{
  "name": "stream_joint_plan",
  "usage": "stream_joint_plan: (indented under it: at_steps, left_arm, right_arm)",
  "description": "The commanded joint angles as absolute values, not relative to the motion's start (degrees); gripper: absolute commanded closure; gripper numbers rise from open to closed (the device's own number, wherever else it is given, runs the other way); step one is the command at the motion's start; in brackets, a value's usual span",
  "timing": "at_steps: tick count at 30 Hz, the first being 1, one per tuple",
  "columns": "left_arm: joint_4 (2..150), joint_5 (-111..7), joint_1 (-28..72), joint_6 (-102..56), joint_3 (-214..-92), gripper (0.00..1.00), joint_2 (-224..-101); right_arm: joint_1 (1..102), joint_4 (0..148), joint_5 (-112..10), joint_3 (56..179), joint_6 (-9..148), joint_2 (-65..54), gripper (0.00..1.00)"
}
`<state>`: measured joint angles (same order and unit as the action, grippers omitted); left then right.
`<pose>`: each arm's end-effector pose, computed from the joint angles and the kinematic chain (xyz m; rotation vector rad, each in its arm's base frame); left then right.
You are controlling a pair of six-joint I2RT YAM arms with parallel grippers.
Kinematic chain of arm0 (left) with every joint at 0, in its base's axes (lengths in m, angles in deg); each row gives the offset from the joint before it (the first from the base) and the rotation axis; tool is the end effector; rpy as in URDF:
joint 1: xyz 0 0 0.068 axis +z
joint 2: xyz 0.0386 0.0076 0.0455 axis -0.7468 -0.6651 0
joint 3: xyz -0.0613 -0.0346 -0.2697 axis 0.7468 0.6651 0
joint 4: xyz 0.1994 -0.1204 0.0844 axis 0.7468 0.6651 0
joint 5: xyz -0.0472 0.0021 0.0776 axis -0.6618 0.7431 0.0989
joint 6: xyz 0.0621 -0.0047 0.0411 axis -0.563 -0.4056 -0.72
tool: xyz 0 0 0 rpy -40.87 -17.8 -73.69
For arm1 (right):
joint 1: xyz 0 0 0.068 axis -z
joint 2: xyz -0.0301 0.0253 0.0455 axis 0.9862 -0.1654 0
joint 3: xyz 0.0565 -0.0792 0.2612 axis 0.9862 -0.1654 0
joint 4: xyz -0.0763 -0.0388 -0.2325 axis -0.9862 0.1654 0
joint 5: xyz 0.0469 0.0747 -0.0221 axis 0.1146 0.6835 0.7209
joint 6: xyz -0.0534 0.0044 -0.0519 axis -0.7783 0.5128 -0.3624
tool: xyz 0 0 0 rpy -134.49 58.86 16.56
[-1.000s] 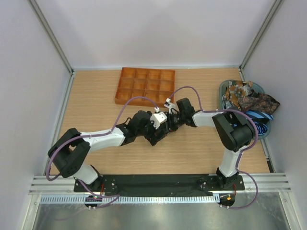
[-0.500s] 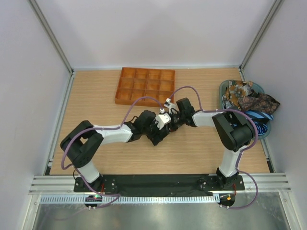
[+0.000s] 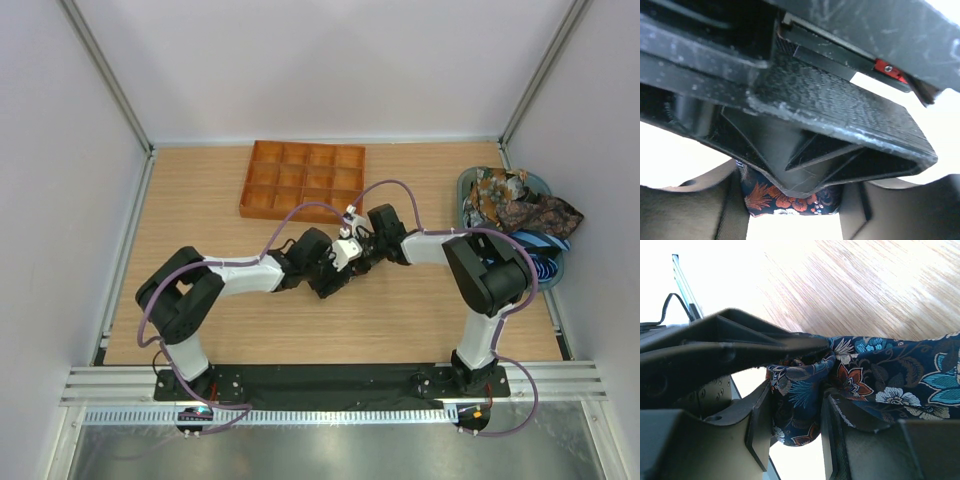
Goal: Roll the ties
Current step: Roll the tie
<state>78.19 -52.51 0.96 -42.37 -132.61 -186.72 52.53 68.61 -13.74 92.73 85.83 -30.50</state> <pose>0.2342 -0.2684 0.1478 1.2059 2.1401 -0.4963 0.2895 0.2035 0.1290 -0.4808 2.5103 1.3327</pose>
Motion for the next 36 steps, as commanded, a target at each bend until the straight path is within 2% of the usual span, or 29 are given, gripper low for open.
stream_joint_plan:
  at_steps: [1,3,4,9,16,22,28,31,32,33,35,36]
  left_arm:
    - [81.9,-54.3,0.7,-42.8,-132.4,0.45,-187.4]
    - [82.3,-54.2,0.5,-42.5,-132.1,0.51,-187.6]
    - [82.6,-54.5,0.5,-42.4,-132.2,0.59,-187.9]
    - [85.0,-53.8,0.4,-42.0,-133.2,0.75,-189.1]
    - [87.4,-52.9,0.3,-41.5,-134.6,0.80,-190.5]
    - [89.0,-52.8,0.3,-41.1,-135.9,0.82,-191.8]
    - [89.8,-52.9,0.3,-40.9,-136.7,0.83,-192.2]
    - [90.5,-52.4,0.4,-40.8,-137.4,0.82,-192.4]
    - [91.0,-52.7,0.4,-40.8,-137.6,0.80,-192.2]
    - [91.0,-52.8,0.3,-40.6,-138.0,0.72,-192.1]
    - [90.9,-53.2,0.2,-40.5,-138.2,0.63,-191.1]
    - [90.8,-53.3,0.2,-40.5,-138.4,0.55,-190.7]
  right_arm:
    - [52.4,73.7,-23.5,89.5,83.3,-32.2,0.72]
    - [52.4,73.3,-23.5,89.2,83.6,-31.0,0.58]
    - [52.6,73.3,-23.4,88.7,83.7,-30.4,0.54]
    - [53.5,70.4,-23.3,88.0,85.5,-27.0,0.49]
    - [54.1,72.6,-25.0,89.0,85.8,-24.0,0.41]
    - [55.7,74.6,-23.8,89.3,85.9,-20.8,0.40]
    - [55.7,75.7,-22.1,89.2,86.2,-20.8,0.45]
    - [55.6,75.1,-21.6,88.4,86.4,-22.2,0.57]
    - [55.7,74.5,-21.7,88.0,86.5,-22.7,0.58]
    - [55.7,74.2,-22.1,87.5,86.6,-23.5,0.60]
    - [55.6,73.4,-21.4,86.7,87.1,-24.5,0.63]
    - [55.6,71.5,-20.9,86.5,87.3,-25.5,0.64]
